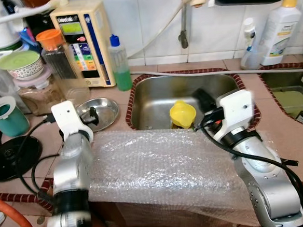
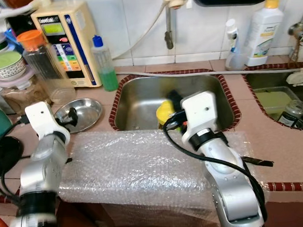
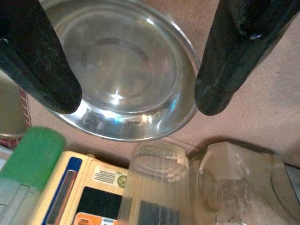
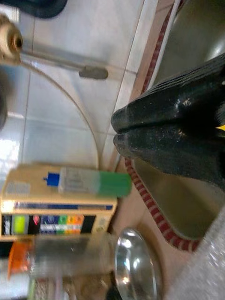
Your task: Kitchen organization
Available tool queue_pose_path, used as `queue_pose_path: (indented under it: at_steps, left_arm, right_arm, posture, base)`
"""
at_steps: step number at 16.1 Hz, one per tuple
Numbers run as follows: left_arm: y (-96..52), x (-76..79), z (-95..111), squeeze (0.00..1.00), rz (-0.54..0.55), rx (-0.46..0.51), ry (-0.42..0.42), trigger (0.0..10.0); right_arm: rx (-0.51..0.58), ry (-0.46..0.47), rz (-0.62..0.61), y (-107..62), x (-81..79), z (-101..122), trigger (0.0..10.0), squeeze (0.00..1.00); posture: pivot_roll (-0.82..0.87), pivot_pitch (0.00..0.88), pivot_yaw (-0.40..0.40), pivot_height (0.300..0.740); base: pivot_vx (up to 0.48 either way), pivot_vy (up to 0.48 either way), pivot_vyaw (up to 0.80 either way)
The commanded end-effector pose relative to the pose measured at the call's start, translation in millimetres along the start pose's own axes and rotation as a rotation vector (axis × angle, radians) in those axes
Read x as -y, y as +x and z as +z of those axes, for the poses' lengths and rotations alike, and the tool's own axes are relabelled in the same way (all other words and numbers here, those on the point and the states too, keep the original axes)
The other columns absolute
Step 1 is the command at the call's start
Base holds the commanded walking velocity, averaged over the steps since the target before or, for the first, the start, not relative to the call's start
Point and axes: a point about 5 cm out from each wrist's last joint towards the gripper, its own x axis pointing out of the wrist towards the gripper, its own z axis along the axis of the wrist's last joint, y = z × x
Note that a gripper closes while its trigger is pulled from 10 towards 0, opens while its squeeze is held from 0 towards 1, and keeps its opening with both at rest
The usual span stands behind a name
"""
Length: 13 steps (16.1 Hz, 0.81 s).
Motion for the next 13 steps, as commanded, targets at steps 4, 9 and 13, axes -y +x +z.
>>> queue_pose_path:
  at_steps: [4,9,13]
  left_arm:
    - [17.5,-10.0,1.5,0.0,0.088,-0.061,-0.004,10.0]
    - [30.2,-6.7,-3.0,0.0,0.107,-0.15,-0.04,10.0]
    - [33.7,-2.8,-9.7,0.0,0.092,-0.244,-0.068,10.0]
  right_arm:
    - [-0.051,0.067,0.209,-8.9,-21.1,-3.4,10.0,0.0]
    - [-0.084,0.044,0.231,-15.9,-19.2,-7.3,10.0,0.0]
    - [-0.084,0.043,0.234,-16.9,-18.6,-5.3,10.0,0.0]
  posture:
    - [-0.08,0.0,0.117,0.74]
    - [-0.1,0.0,0.134,0.74]
    - [-0.11,0.0,0.145,0.74]
  base:
    - [0.0,0.0,0.0]
    - [0.0,0.0,0.0]
    - [0.0,0.0,0.0]
